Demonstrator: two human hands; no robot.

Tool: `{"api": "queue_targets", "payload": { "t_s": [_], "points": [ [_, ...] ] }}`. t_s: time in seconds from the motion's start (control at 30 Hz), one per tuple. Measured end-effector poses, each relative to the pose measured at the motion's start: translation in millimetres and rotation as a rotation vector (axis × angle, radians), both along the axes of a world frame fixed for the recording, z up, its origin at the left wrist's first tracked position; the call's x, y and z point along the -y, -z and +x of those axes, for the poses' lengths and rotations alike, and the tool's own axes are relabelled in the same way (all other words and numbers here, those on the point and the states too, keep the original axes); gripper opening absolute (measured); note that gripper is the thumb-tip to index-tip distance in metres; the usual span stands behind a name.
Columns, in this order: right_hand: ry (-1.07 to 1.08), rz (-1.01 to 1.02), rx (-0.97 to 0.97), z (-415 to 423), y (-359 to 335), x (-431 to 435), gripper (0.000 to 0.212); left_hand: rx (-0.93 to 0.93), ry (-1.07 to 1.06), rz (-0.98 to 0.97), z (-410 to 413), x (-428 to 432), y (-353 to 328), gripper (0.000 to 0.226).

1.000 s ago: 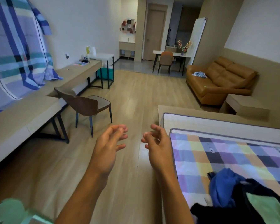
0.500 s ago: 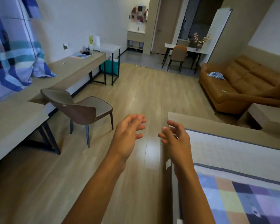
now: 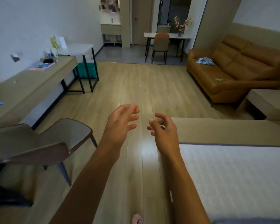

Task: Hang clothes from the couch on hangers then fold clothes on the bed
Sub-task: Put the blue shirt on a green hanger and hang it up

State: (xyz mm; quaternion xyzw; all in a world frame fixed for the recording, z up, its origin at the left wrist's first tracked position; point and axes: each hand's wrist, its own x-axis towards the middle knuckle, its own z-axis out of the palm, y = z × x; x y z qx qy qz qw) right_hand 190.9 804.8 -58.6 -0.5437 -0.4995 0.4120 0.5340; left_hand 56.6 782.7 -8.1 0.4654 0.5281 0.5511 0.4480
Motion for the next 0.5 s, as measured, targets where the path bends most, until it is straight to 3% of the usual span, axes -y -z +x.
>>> {"api": "queue_targets", "payload": {
  "t_s": [0.23,0.5],
  "points": [
    [0.000,0.020,0.021,-9.1,-34.7,-200.1,0.033,-0.042,0.000,0.045,-6.1,-197.4,-21.2,0.034],
    [0.078,-0.042,0.047,-31.9,-2.3,-416.3,0.028,0.000,0.084,0.003,-34.0,-428.7,13.5,0.032]
  ]
}}
